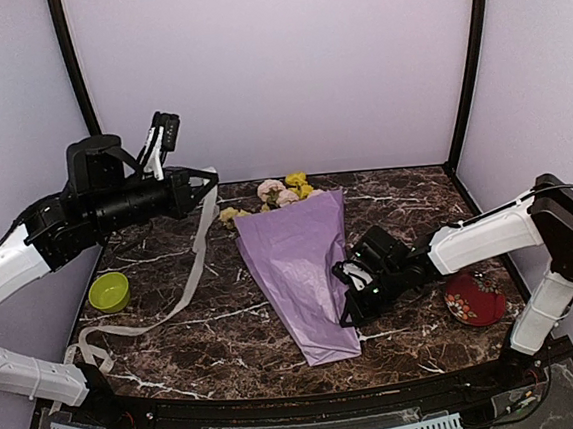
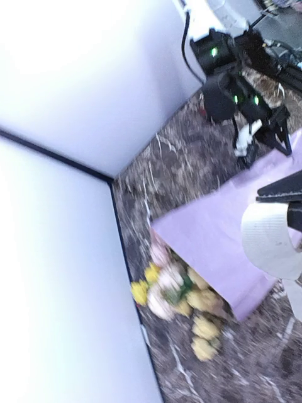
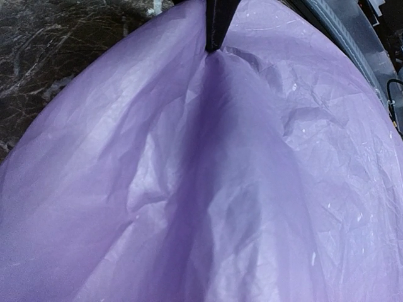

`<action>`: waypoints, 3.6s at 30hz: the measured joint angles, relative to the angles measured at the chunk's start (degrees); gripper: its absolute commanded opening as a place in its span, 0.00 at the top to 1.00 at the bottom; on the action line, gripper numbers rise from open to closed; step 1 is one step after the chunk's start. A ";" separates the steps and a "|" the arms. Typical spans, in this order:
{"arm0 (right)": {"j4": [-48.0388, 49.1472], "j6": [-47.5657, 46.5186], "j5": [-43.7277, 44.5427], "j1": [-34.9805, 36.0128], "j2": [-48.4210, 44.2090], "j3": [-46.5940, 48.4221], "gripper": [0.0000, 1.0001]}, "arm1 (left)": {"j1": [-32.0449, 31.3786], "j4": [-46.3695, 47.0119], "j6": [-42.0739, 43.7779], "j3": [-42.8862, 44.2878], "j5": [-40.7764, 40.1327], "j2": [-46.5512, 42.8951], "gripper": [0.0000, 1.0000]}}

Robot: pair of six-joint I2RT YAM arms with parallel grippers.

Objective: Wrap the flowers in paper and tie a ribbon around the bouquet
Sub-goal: Pick up the ribbon from the corner of the board, then place the ribbon at the center of the board, then pass from the right arm to the left, then pass from the left arm to the right

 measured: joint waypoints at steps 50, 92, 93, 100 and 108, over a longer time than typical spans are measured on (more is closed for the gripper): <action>-2.78 1.42 2.40 0.81 0.17 1.29 1.00 | -22.01 20.28 36.57 -20.02 15.02 19.30 0.25; 10.38 12.74 -13.16 -5.22 -5.03 -7.58 0.30 | -26.32 27.54 58.14 -19.23 -5.29 38.49 1.00; 13.16 14.95 -15.10 -6.08 -4.92 -9.55 0.29 | -26.34 28.33 57.77 -19.71 -5.29 38.38 1.00; 27.63 26.93 -24.09 -6.95 -0.59 -14.36 0.25 | -26.32 34.10 53.83 -23.12 -5.18 36.57 1.00; 45.16 39.69 -27.50 -7.19 4.20 -17.59 0.29 | -25.79 39.39 51.21 -25.07 -4.26 35.36 1.00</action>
